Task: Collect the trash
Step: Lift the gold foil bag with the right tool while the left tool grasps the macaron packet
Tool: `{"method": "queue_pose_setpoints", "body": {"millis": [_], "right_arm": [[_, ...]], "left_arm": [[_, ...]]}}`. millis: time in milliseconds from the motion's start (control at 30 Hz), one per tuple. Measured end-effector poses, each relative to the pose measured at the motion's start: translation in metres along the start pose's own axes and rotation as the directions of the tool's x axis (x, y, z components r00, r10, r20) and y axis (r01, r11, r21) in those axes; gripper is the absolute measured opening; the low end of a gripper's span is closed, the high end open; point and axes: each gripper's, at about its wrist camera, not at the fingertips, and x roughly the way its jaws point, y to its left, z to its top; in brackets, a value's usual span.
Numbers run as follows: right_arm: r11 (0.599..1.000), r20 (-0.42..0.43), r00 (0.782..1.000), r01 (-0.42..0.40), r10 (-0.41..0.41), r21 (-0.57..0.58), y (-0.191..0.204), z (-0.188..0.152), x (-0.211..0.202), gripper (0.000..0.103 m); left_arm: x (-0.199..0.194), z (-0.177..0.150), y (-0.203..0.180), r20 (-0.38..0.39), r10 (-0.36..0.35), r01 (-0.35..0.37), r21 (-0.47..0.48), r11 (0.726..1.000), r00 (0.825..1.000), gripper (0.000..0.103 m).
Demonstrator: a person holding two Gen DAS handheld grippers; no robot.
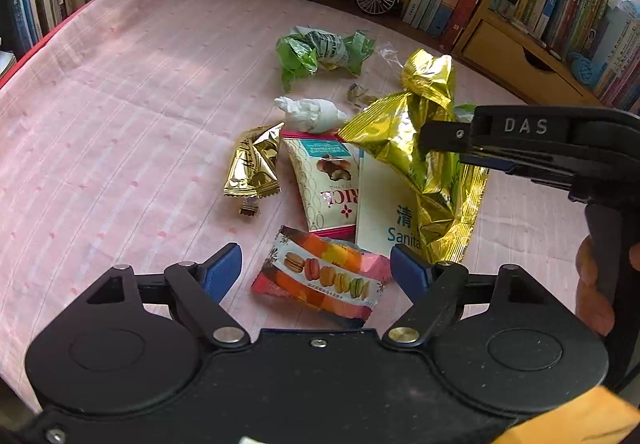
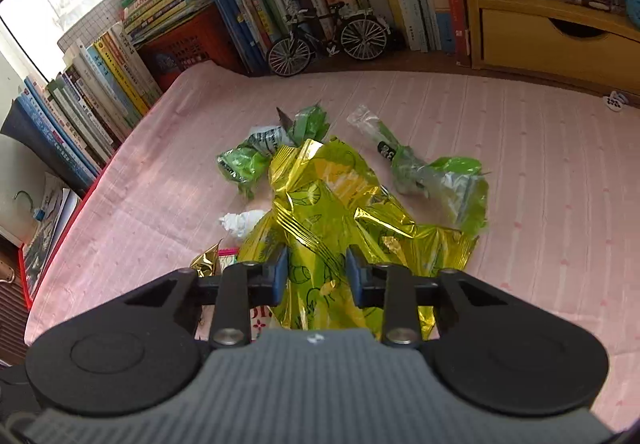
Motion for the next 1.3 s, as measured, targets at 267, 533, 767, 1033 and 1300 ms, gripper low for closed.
{"method": "queue_pose_setpoints", "body": {"millis": [267, 533, 767, 1033, 1300], "right_arm": [[0.992, 0.03, 0.996, 0.086, -0.089, 0.097, -0.046, -0.007, -0.023, 0.033], [0.988, -0.013, 0.992, 0.123, -0.122, 0.09, -0.058, -0.029, -0.025, 0.035], [0.985, -0.036, 0.988, 0.155, -0.152, 0.07, -0.058, -0.031, -0.014, 0.068], [0.992, -0.065, 0.99, 0.123, -0.124, -0.016, -0.043, -0.034, -0.01, 0.065], [0.994, 0.007, 0.994, 0.105, -0.105, 0.03, -0.042, -0.041, -0.041, 0.024]], "left_arm": [[0.027, -0.006, -0.022, -0.054, 0.047, -0.039, 0.137, 0.99, 0.997, 0.082], [0.036, -0.01, -0.023, -0.061, 0.106, -0.095, 0.168, 0.981, 0.992, 0.071], [0.021, -0.015, -0.018, -0.043, 0.103, -0.097, 0.128, 0.987, 0.994, 0.059], [-0.006, -0.026, -0.015, 0.003, 0.121, -0.121, 0.084, 0.989, 0.993, 0.059], [-0.033, -0.036, -0.012, 0.062, 0.114, -0.118, 0.07, 0.991, 0.992, 0.059]]}}
